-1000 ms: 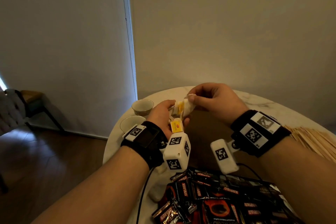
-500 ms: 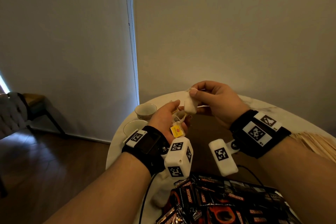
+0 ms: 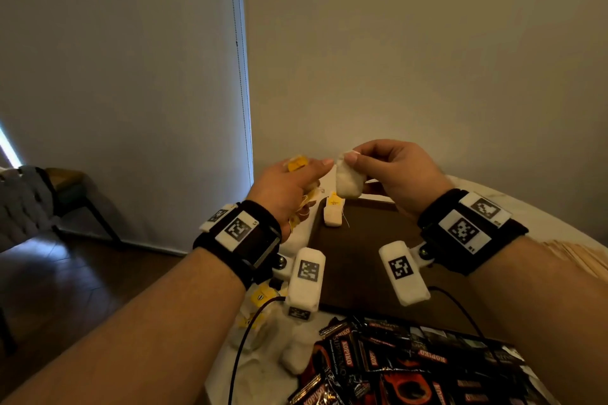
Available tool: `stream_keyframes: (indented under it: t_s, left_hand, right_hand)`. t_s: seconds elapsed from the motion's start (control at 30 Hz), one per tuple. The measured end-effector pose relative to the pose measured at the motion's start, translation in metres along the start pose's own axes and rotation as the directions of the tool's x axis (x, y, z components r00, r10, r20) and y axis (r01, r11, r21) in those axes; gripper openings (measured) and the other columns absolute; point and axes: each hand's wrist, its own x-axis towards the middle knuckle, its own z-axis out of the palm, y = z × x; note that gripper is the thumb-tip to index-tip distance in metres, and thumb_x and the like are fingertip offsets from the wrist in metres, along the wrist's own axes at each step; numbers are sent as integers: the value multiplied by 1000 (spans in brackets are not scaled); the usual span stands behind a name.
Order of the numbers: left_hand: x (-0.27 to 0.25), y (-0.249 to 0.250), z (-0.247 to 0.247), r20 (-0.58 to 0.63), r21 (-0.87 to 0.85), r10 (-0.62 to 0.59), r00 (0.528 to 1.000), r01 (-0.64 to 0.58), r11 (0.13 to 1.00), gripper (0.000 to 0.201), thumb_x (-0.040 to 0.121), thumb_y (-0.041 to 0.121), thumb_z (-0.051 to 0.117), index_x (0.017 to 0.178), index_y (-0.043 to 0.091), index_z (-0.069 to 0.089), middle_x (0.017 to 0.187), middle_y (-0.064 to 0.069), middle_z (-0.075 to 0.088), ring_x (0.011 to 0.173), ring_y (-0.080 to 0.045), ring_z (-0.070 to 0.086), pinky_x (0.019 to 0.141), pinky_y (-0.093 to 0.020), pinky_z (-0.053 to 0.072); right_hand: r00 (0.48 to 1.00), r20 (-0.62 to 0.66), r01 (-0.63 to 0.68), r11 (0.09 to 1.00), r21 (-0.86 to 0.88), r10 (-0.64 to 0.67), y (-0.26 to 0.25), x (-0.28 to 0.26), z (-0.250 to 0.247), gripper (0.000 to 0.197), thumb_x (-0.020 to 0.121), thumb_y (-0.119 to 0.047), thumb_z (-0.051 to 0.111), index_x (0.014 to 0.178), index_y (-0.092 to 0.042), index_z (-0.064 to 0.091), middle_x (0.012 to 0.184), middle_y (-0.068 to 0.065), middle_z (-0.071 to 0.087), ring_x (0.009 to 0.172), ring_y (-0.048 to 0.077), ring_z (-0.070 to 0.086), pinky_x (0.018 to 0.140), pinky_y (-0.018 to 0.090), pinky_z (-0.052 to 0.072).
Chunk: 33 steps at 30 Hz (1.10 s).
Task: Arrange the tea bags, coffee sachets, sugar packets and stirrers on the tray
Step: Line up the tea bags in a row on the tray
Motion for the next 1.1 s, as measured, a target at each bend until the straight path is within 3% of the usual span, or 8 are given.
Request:
stream_keyframes:
  t_s: [0.17, 0.3, 0.5, 0.63, 0.73, 0.83, 1.03, 1.1]
  left_hand:
    - [4, 5, -2, 25, 119, 75, 997, -78, 990, 20, 90, 24, 78, 105, 10, 74, 67, 2, 60, 53, -9, 52, 48, -23, 41]
    - [13, 7, -6, -40, 134, 60, 997, -54, 989, 11, 90, 18, 76, 99, 12, 74, 70, -2, 62, 56, -13, 52, 50, -24, 42]
    - [25, 3, -9, -75, 146, 12, 997, -1, 989, 6, 92, 22, 75, 89, 16, 74, 71, -3, 61, 56, -15, 54, 49, -24, 43]
    - [33, 3, -16, -115, 98, -10, 993, 21, 995, 8, 91, 26, 75, 88, 19, 74, 75, -3, 64, 62, -16, 58, 57, -29, 47]
    - [37, 3, -18, -111, 93, -4, 994, 14, 996, 9, 91, 26, 75, 91, 17, 73, 71, -2, 62, 57, -15, 57, 55, -28, 47]
    - [39, 4, -18, -95, 67, -11, 995, 18, 998, 7, 91, 23, 75, 90, 17, 72, 69, -3, 60, 51, -13, 54, 50, -25, 44]
    - [41, 7, -18, -78, 70, 8, 997, -2, 998, 12, 92, 21, 74, 80, 20, 70, 69, -2, 61, 48, -11, 53, 49, -24, 44]
    - [40, 8, -17, -76, 62, 5, 997, 0, 998, 11, 92, 20, 74, 82, 20, 70, 68, -2, 60, 48, -11, 53, 48, -23, 43]
  right_hand:
    - [1000, 10, -27, 998, 52, 27, 0, 2, 10, 21, 88, -22, 75, 106, -11, 73, 95, 9, 77, 86, 24, 75, 76, 39, 62]
    - [992, 56, -115, 990, 84, 111, 10, 5, 13, 43, 85, 1, 77, 120, -17, 59, 90, 9, 75, 87, 26, 76, 77, 44, 64]
    - [963, -4, -269, 958, 95, 271, 41, 18, 16, 30, 84, 12, 72, 99, -8, 56, 78, 13, 71, 70, 23, 74, 64, 35, 62]
    - [870, -58, -493, 868, -61, 490, 77, 29, 9, 25, 79, 10, 77, 87, -8, 61, 70, 11, 67, 65, 23, 70, 81, 49, 62]
    - [833, -104, -543, 766, -345, 543, 90, 35, 7, 17, 81, -5, 83, 87, -12, 68, 82, 7, 72, 75, 20, 68, 69, 34, 61]
    - [830, -85, -527, 728, -438, 551, 95, 40, 12, 15, 82, -12, 83, 91, -14, 71, 82, 2, 71, 72, 13, 64, 55, 22, 48]
    - [791, -109, -575, 669, -471, 603, 101, 48, 25, 22, 84, -15, 82, 104, -11, 72, 101, 7, 74, 97, 21, 70, 91, 36, 59]
    - [779, -126, -598, 669, -442, 614, 102, 48, 24, 20, 86, -15, 80, 104, -10, 72, 102, 8, 74, 99, 21, 70, 91, 36, 58]
